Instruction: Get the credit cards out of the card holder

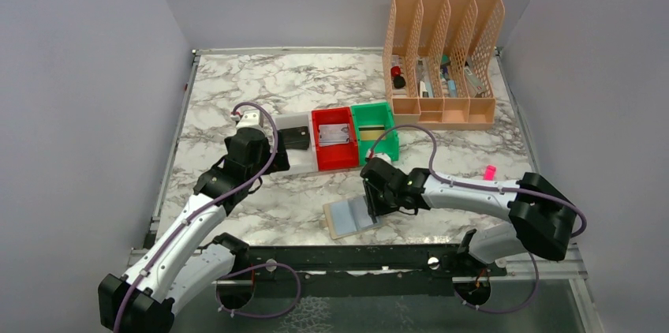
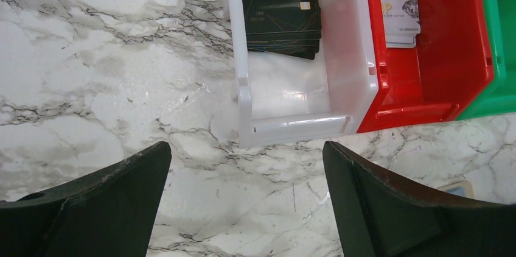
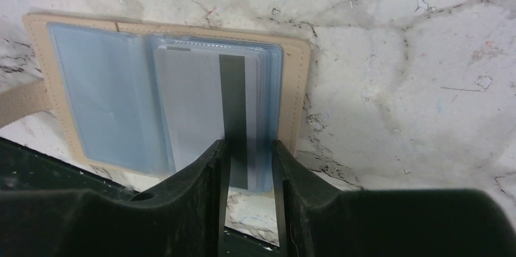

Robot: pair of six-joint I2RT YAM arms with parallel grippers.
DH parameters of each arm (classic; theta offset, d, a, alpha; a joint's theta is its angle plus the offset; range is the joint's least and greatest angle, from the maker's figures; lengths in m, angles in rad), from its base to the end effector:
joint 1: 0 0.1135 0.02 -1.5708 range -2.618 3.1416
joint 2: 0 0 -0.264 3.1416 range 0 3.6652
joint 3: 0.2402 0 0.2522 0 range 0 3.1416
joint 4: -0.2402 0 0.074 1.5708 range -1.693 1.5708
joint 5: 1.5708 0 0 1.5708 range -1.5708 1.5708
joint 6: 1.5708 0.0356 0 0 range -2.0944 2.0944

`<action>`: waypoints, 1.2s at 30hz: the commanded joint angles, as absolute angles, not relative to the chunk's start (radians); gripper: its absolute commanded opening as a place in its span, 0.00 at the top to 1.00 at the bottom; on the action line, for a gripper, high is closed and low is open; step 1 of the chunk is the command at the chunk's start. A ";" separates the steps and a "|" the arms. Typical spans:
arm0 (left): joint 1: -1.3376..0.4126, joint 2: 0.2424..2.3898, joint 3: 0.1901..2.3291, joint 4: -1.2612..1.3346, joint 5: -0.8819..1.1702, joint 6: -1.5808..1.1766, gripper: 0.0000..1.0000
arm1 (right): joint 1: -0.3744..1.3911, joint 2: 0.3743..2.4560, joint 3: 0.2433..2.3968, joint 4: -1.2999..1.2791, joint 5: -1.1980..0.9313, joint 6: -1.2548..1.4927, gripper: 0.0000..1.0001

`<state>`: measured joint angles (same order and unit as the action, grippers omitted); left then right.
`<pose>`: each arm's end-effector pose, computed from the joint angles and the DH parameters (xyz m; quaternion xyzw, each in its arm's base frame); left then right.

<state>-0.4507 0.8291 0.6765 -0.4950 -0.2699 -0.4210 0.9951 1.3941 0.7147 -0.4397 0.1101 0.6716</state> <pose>0.1655 -0.0695 0.2649 -0.0467 0.8880 -0.0771 0.4509 0.1392 0.2072 0.1677 -0.1446 0.9624 0.1294 0.1900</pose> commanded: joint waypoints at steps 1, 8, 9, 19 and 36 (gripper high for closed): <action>-0.443 0.825 0.677 -0.466 -0.265 -0.406 0.01 | 1.019 1.421 0.769 -0.494 0.216 0.692 0.69; -0.443 0.832 0.677 -0.465 -0.261 -0.407 0.01 | 1.029 1.414 0.781 -0.502 0.224 0.687 0.89; -0.443 0.834 0.679 -0.466 -0.257 -0.405 0.01 | 1.029 1.414 0.783 -0.498 0.215 0.686 0.89; -0.448 0.903 0.676 -0.331 0.268 -0.467 0.08 | 1.029 1.361 0.721 -0.371 0.129 0.723 0.63; -0.788 1.102 0.544 -0.253 0.133 -0.563 0.33 | 1.029 1.405 0.688 -0.330 0.119 0.760 0.63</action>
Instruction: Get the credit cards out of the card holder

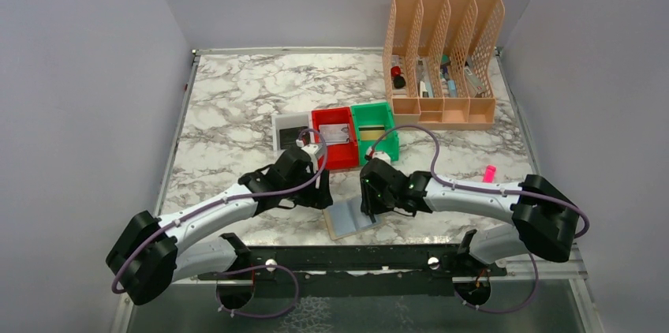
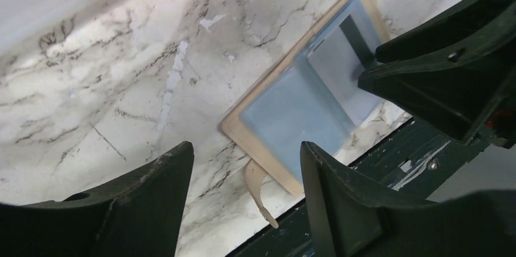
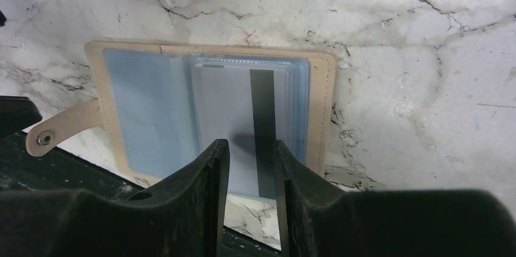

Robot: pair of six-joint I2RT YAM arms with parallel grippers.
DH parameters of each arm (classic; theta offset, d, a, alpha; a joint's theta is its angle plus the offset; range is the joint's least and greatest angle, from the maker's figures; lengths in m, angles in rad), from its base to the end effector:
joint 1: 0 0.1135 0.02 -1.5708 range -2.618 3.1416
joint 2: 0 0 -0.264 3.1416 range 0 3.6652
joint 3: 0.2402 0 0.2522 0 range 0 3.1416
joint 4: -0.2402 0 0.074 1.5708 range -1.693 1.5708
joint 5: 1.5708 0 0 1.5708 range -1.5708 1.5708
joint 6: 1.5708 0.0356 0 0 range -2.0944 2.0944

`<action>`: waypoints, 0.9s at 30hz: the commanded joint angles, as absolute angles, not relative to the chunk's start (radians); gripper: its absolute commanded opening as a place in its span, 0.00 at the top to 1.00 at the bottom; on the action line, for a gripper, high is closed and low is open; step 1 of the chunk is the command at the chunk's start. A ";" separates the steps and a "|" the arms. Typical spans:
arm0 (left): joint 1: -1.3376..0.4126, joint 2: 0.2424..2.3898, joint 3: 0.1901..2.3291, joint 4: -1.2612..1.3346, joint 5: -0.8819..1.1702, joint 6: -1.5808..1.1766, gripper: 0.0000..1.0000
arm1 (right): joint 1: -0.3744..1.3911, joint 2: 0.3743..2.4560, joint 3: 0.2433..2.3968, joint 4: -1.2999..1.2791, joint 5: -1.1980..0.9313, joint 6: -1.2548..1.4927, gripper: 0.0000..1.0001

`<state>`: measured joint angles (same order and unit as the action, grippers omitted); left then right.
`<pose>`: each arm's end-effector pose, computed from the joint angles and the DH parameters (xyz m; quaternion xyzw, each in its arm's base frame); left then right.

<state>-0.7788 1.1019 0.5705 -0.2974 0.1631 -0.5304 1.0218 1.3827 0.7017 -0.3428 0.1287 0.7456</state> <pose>0.1497 -0.1559 0.1962 0.1444 0.9181 -0.2802 0.2404 0.1373 0.2156 0.1719 -0.1151 0.9541 0.1691 0.2188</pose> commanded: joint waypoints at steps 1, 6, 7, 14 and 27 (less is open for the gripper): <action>-0.790 1.105 0.538 -0.251 0.137 -0.562 0.35 | 1.029 1.410 0.694 -0.339 0.126 0.759 0.63; -0.797 1.130 0.517 -0.226 0.143 -0.561 0.35 | 1.029 1.391 0.699 -0.353 0.142 0.745 0.61; -0.799 1.137 0.515 -0.221 0.143 -0.564 0.35 | 1.029 1.383 0.699 -0.357 0.142 0.744 0.60; -0.823 1.184 0.507 -0.195 0.134 -0.571 0.38 | 1.029 1.350 0.697 -0.391 0.185 0.757 0.60; -0.857 1.281 0.540 -0.180 0.096 -0.576 0.56 | 1.028 1.407 0.681 -0.341 0.102 0.740 0.69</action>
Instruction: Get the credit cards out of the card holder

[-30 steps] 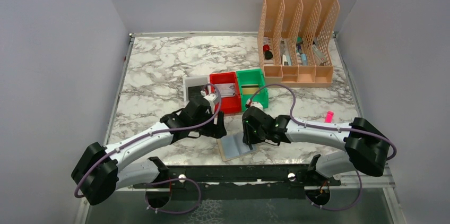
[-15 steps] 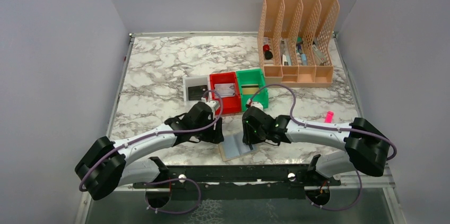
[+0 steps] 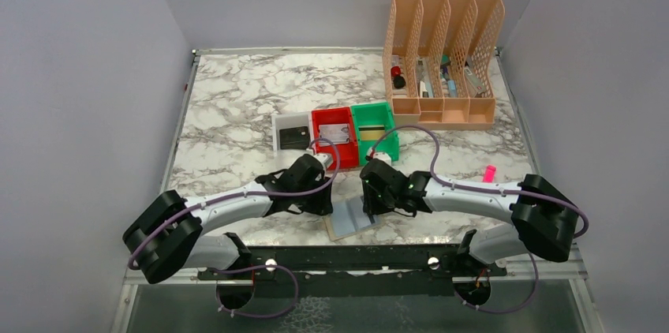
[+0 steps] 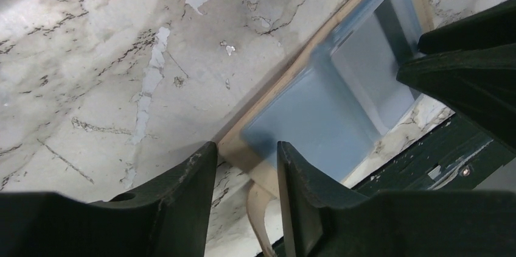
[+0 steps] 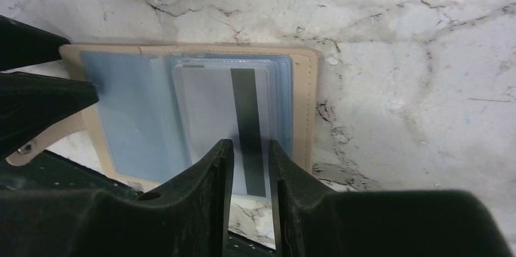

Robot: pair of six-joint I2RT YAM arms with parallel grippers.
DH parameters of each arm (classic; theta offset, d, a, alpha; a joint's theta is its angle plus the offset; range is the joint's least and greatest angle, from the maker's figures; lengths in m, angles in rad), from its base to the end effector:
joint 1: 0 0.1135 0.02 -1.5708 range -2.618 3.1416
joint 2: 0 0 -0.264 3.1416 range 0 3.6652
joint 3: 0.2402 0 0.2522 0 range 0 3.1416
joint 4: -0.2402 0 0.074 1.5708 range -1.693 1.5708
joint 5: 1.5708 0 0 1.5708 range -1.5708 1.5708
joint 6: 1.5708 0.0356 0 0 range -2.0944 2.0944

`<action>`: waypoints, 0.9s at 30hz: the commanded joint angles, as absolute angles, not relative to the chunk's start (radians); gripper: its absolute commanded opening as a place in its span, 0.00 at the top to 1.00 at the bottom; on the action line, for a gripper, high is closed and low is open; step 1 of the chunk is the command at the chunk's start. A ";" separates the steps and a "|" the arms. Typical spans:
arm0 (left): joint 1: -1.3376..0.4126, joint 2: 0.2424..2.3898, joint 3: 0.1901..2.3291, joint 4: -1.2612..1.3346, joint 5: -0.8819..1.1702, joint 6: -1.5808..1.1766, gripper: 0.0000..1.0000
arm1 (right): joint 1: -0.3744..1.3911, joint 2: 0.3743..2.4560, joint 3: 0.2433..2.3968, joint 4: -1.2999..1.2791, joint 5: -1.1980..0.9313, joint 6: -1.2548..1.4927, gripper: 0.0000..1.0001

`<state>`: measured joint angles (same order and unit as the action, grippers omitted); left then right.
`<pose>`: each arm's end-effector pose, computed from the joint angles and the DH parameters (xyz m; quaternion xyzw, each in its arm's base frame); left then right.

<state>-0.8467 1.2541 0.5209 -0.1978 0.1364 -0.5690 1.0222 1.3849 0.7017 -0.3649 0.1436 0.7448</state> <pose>0.1456 -0.1719 0.1574 0.1523 0.9350 -0.2531 0.1963 0.1366 0.2137 0.1702 -0.1149 0.9569 0.1552 0.2171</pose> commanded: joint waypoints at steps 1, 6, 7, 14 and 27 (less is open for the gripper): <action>-0.857 1.285 0.542 -0.180 0.091 -0.577 0.58 | 1.028 1.407 0.679 -0.334 0.095 0.739 0.70; -0.858 1.300 0.553 -0.168 0.072 -0.578 0.67 | 1.029 1.375 0.674 -0.305 0.064 0.733 0.75; -0.858 1.303 0.557 -0.166 0.071 -0.577 0.69 | 1.029 1.364 0.671 -0.294 0.052 0.730 0.76; -0.858 1.326 0.585 -0.144 0.065 -0.567 0.74 | 1.028 1.322 0.647 -0.224 -0.022 0.733 0.77; -0.857 1.268 0.696 -0.248 -0.083 -0.528 0.49 | 1.028 1.245 0.637 -0.353 0.171 0.774 0.69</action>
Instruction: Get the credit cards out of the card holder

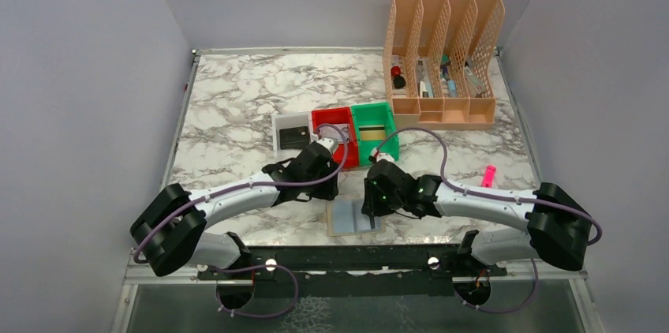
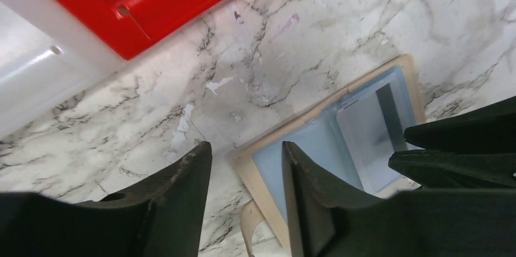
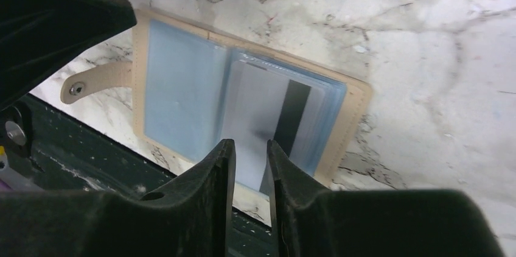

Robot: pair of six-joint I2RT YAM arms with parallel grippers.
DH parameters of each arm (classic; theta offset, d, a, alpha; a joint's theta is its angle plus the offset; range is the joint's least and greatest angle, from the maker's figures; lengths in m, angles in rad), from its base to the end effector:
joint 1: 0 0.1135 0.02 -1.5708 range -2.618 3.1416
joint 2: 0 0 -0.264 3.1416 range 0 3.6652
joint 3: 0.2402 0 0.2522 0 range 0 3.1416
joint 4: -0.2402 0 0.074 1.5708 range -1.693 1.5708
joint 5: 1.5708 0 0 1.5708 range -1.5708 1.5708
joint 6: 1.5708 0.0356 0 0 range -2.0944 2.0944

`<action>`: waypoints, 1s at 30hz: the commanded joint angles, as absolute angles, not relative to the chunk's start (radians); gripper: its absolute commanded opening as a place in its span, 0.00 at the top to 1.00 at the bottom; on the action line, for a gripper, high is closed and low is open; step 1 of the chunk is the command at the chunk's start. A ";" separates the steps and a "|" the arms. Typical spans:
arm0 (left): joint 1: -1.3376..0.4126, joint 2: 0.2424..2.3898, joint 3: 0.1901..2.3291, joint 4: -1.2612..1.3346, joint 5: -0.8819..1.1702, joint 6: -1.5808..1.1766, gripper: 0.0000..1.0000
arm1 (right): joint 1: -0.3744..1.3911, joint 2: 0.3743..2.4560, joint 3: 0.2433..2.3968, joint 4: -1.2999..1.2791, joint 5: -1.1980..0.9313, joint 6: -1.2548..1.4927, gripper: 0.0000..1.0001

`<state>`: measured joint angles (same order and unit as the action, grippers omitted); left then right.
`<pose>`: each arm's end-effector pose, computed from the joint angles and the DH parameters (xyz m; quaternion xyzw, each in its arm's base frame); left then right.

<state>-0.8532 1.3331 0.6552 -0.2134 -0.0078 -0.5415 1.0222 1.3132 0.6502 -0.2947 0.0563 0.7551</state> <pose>0.1680 -0.1920 0.1779 0.1451 0.9316 -0.2112 0.2578 0.1299 0.2087 0.1757 -0.1185 0.9456 0.2172 0.2110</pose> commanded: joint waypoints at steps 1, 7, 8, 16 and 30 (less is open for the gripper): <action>-0.859 1.254 0.698 -0.247 -0.076 -0.534 0.47 | 1.027 1.237 0.634 -0.362 0.184 0.778 0.66; -0.859 1.229 0.673 -0.154 0.135 -0.574 0.45 | 1.017 1.232 0.585 -0.322 0.129 0.822 0.65; -0.862 1.234 0.663 -0.134 0.169 -0.588 0.45 | 1.015 1.233 0.571 -0.300 0.110 0.831 0.65; -0.911 1.263 0.595 -0.030 0.228 -0.664 0.46 | 0.997 1.251 0.520 -0.205 0.042 0.868 0.66; -0.976 1.313 0.582 0.019 0.203 -0.718 0.57 | 0.997 1.197 0.545 -0.253 0.061 0.857 0.65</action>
